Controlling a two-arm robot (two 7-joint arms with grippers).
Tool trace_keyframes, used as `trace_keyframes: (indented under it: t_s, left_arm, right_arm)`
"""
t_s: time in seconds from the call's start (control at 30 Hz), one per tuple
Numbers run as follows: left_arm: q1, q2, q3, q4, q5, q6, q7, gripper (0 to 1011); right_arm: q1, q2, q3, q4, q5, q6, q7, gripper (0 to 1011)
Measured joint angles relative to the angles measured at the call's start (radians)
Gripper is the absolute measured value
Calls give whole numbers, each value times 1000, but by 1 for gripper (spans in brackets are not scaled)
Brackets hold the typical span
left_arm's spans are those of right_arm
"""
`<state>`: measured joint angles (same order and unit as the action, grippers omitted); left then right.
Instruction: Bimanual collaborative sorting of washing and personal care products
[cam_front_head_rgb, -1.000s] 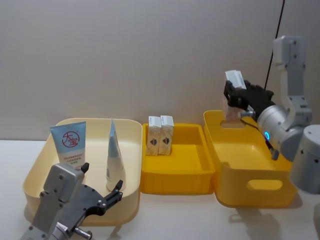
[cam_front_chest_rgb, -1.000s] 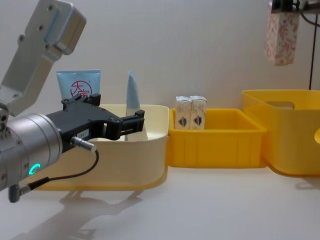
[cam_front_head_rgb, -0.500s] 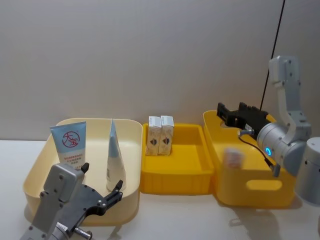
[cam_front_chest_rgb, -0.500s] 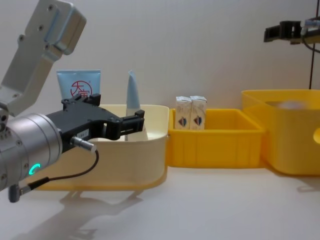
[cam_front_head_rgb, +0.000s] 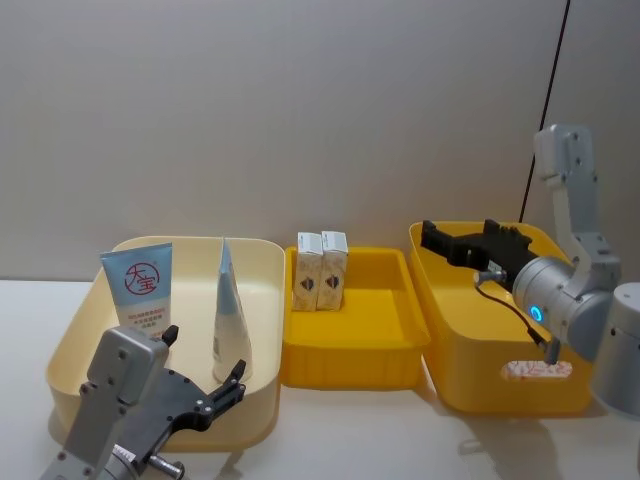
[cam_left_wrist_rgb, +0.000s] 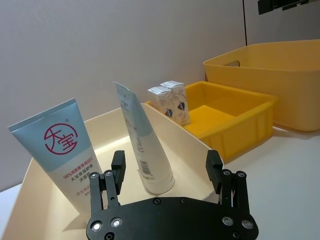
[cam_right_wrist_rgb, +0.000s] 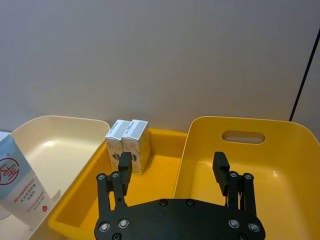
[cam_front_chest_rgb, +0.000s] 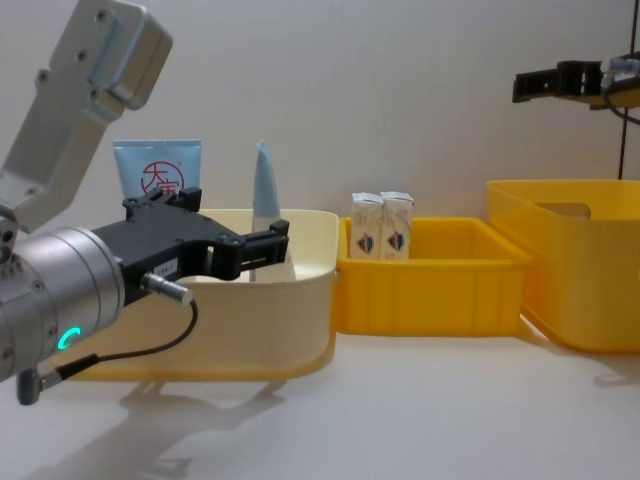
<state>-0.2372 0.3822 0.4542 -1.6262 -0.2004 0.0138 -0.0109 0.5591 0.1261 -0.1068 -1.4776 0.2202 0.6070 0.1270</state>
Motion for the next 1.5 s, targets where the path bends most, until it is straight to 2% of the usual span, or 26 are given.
trace_keyframes:
  t_s: [0.2, 0.37, 0.57, 0.8, 1.13, 1.5]
  left_arm:
    - [-1, 0, -1, -3, 0, 2, -1, 1001]
    - [-11, 4, -5, -22, 2, 25, -6, 1002]
    - [-51, 12, -13, -58, -6, 75, -39, 1001]
    - [-92, 6, -19, -63, -30, 116, -81, 1001]
    - [-139, -29, -26, -2, -65, 143, -125, 1002]
    - [-196, -62, -24, 98, -68, 155, -148, 1002]
  right_arm:
    - [-2, 1, 1, 1, 2, 3, 3, 1004]
    - [-2, 1, 1, 2, 3, 4, 5, 1003]
    - [-3, 1, 2, 2, 3, 6, 7, 1004]
    - [-4, 2, 2, 3, 4, 7, 8, 1003]
    - [-4, 2, 1, 3, 4, 8, 9, 1004]
    - [-4, 2, 2, 3, 4, 8, 9, 1004]
